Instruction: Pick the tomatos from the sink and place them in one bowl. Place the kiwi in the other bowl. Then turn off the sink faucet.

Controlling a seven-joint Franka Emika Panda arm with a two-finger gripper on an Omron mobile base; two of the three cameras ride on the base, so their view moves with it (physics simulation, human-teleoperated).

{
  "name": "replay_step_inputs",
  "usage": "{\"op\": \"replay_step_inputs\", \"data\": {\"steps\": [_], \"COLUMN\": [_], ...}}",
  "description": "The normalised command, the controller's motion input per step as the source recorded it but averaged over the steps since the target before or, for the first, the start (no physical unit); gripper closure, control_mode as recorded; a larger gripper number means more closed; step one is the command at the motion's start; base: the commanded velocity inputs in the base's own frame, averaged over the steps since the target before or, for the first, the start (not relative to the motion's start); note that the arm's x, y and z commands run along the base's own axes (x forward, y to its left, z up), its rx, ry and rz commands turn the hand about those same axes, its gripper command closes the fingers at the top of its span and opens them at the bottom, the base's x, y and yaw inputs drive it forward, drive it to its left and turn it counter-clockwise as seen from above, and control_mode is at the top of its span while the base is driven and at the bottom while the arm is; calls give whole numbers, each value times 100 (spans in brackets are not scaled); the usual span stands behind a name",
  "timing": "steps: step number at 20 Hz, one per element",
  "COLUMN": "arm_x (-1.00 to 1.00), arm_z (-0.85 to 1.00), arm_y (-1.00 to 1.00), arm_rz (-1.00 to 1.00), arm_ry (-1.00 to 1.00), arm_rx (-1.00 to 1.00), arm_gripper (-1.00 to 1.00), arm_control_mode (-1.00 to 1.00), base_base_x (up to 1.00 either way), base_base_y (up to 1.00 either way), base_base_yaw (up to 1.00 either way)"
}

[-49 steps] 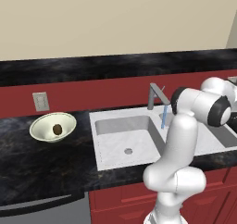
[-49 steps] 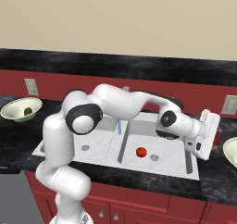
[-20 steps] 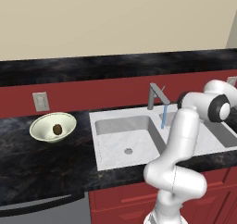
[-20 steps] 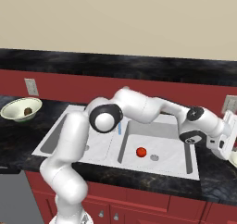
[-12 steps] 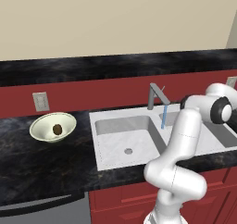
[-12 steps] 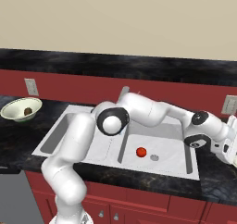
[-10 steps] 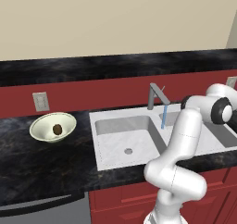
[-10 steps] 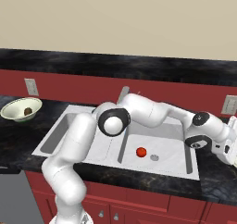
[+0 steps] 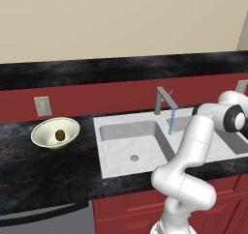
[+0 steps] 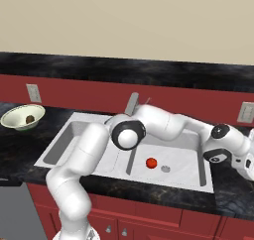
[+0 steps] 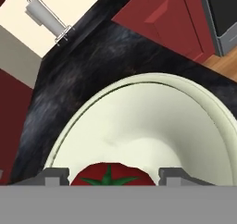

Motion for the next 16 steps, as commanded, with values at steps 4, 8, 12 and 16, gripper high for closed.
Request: {"op": "replay_step_inputs", "data": {"steps": [4, 8, 12, 16], "arm_x": [9, 8, 0, 0], "arm_z": [-13, -1, 0, 0], "arm_y": [-6, -4, -13, -5], "arm_rz": [0, 0, 0, 0], "arm_ry": [3, 2, 0, 0], "arm_rx": [0, 0, 0, 1], "arm_gripper": [100, -100, -100, -100], "arm_control_mode": [-100, -100, -100, -100], "base_base_x": [0, 0, 0, 0], "base_base_y": [0, 0, 0, 0], "base_base_yaw": [0, 0, 0, 0]}}
